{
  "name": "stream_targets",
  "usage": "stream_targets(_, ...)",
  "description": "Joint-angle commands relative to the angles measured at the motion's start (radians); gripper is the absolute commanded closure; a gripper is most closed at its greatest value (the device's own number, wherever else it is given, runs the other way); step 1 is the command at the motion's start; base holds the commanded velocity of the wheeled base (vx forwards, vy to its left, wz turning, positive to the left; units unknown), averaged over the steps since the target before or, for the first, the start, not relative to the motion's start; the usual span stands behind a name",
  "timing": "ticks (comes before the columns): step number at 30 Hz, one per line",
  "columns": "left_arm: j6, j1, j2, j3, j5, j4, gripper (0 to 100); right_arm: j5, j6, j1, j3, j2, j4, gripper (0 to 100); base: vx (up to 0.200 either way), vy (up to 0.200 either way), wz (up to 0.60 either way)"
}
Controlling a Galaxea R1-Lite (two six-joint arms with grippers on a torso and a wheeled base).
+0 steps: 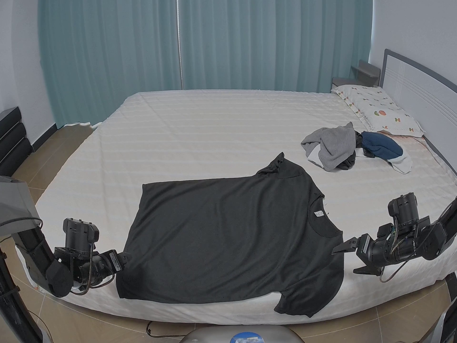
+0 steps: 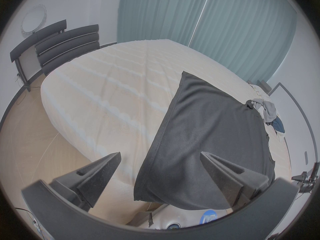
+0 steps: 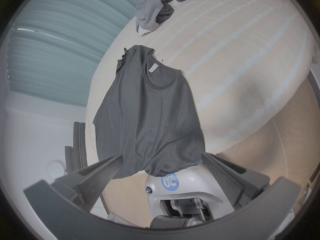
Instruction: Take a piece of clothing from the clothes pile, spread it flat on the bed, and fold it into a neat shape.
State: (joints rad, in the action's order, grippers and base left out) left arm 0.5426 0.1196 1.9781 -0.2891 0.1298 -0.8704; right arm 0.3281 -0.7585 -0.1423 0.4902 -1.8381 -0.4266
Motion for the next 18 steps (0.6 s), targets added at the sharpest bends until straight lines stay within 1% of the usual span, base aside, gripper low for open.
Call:
stream_targets(1, 0.0, -0.009, 0.001, -0.005, -0.001, -0.001, 0, 0.002, -0.008, 0.001, -0.002, 0.0, -0.003, 0, 0.0, 0.2, 0.0)
stream_targets(4, 0.002, -0.012, 0.001, -0.01, -0.007, -0.002, 0, 0.002, -0.018, 0.003, -0.002, -0.003, -0.004, 0, 0.0, 0.2, 0.0)
stream_targets(7, 0.002, -0.012, 0.001, -0.012, -0.019, -0.004, 0, 0.002, -0.019, 0.004, -0.009, -0.007, -0.021, 0, 0.0, 0.0, 0.0)
stream_targets(12, 0.014, -0.009, -0.001, -0.016, -0.029, -0.005, 0, 0.0, -0.019, 0.004, -0.038, -0.015, -0.092, 0, 0.0, 0.0, 0.0)
stream_targets(15, 0.094, -0.003, -0.001, -0.048, -0.029, -0.004, 0, 0.0, -0.025, 0.003, -0.038, -0.016, -0.095, 0, 0.0, 0.0, 0.0)
stream_targets(18, 0.135, 0.009, 0.001, -0.058, -0.03, -0.004, 0, 0.0, -0.035, 0.003, -0.038, -0.021, -0.096, 0, 0.0, 0.0, 0.0)
